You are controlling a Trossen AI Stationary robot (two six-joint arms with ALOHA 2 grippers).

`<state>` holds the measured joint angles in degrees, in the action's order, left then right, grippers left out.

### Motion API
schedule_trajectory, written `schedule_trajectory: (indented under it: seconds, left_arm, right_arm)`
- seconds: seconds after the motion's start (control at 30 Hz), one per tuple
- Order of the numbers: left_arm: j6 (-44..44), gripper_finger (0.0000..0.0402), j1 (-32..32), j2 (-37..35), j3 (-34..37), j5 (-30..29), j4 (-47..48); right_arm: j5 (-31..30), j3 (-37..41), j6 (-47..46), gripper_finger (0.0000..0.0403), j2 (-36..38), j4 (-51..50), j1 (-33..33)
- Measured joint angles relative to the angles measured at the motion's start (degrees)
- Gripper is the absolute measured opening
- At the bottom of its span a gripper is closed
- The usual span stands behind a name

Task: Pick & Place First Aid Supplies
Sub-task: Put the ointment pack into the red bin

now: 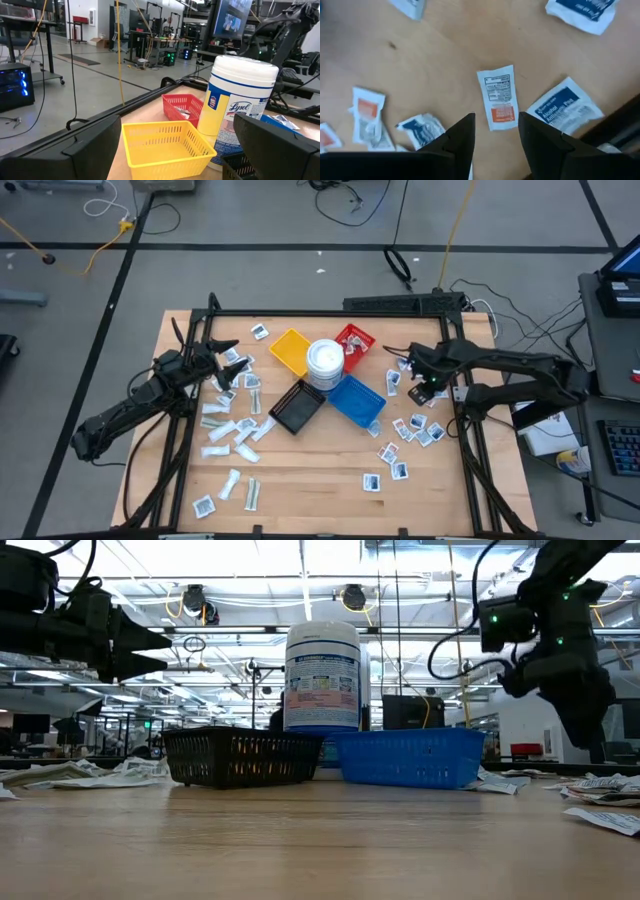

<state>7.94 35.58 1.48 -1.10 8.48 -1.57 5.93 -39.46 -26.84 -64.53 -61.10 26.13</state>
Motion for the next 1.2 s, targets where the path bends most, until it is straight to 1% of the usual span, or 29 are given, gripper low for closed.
schedule_trajectory:
  seconds: [0.2, 0.4, 0.6, 0.67, 0.73, 0.9, 0.93, 1.1, 1.2]
  left_arm:
    - [0.0, 0.0392, 0.0, 0.0, 0.0, 0.0, 0.0]
    - [0.0, 0.0392, 0.0, 0.0, 0.0, 0.0, 0.0]
    - [0.0, 0.0392, 0.0, 0.0, 0.0, 0.0, 0.0]
    - [0.0, 0.0392, 0.0, 0.0, 0.0, 0.0, 0.0]
    - [0.0, 0.0392, 0.0, 0.0, 0.0, 0.0, 0.0]
    - [0.0, 0.0392, 0.0, 0.0, 0.0, 0.0, 0.0]
    - [0.0, 0.0392, 0.0, 0.0, 0.0, 0.0, 0.0]
    - [0.0, 0.0392, 0.0, 0.0, 0.0, 0.0, 0.0]
    - [0.0, 0.0392, 0.0, 0.0, 0.0, 0.0, 0.0]
  right_arm:
    - [-0.1, 3.3, -1.0, 0.0143, -2.8, 5.8, 0.0]
    - [0.1, 5.5, -0.9, 0.0141, -7.2, 11.7, -0.1]
    - [-0.1, 6.1, -1.2, 0.0137, -10.7, 12.9, -0.1]
    - [-0.4, 6.2, -1.2, 0.0125, -11.4, 12.8, -0.4]
    - [-1.4, 6.2, -1.3, 0.0101, -11.6, 12.7, -1.1]
    - [-2.4, 6.2, -2.5, 0.0017, -11.6, 13.1, -2.3]
    - [-2.4, 6.3, -2.5, 0.001, -11.6, 13.1, -2.3]
    - [-2.6, 6.2, -3.9, 0.0004, -11.6, 12.9, -2.3]
    - [-3.1, 4.5, -3.9, 0.0003, -11.6, 10.8, -2.3]
